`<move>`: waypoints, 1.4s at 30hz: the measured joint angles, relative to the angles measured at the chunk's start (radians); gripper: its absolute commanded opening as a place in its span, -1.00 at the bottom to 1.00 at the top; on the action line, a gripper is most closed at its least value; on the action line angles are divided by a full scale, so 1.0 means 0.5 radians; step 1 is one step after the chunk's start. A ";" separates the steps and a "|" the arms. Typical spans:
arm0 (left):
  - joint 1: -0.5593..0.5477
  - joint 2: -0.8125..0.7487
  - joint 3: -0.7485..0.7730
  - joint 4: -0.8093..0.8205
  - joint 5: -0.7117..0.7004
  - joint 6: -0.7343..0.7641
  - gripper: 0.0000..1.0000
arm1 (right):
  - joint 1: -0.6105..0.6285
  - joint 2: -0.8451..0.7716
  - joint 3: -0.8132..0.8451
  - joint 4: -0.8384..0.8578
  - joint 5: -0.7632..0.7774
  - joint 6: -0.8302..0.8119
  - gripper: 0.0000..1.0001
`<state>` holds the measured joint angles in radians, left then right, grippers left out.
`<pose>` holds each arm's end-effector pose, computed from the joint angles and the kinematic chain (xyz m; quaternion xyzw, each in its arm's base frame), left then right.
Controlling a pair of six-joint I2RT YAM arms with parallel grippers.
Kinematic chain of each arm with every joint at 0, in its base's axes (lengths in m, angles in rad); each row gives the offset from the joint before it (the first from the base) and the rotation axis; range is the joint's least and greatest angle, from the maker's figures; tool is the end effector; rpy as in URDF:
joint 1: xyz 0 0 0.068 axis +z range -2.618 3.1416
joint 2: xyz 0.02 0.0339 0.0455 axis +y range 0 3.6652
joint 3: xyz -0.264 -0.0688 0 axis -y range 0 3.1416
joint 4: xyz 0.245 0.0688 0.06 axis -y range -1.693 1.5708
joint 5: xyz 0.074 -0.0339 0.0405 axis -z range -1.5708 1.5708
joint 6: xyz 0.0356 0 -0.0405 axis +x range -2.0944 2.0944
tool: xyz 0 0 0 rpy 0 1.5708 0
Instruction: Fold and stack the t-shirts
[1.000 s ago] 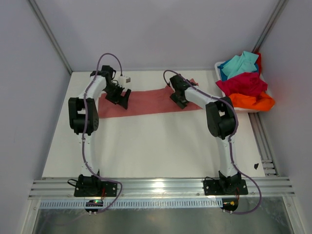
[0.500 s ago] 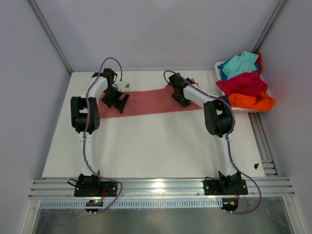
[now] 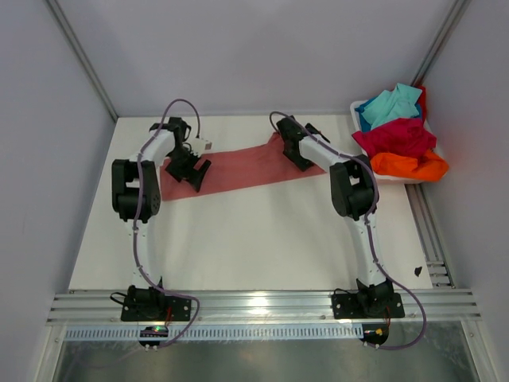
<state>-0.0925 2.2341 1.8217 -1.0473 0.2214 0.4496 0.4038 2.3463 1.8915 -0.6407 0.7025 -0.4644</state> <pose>0.4405 -0.0487 0.1702 0.2716 0.9545 -0.0987 0.0739 0.4666 0.1744 0.1583 -0.3103 0.8620 -0.3409 0.2108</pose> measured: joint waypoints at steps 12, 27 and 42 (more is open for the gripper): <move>-0.166 -0.184 -0.311 -0.010 -0.079 0.043 0.96 | -0.181 0.204 0.385 -0.124 -0.033 0.092 0.96; -0.446 -0.312 -0.515 -0.174 -0.144 0.068 0.98 | -0.183 0.239 0.466 -0.204 -0.044 0.151 0.96; -0.579 -0.518 -0.687 -0.211 -0.066 0.031 0.98 | -0.013 0.239 0.497 -0.240 -0.144 0.157 0.96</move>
<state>-0.3820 1.9751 1.4780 -1.1526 0.1883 0.4648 0.3973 2.4657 2.1403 -0.7609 0.6304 -0.3859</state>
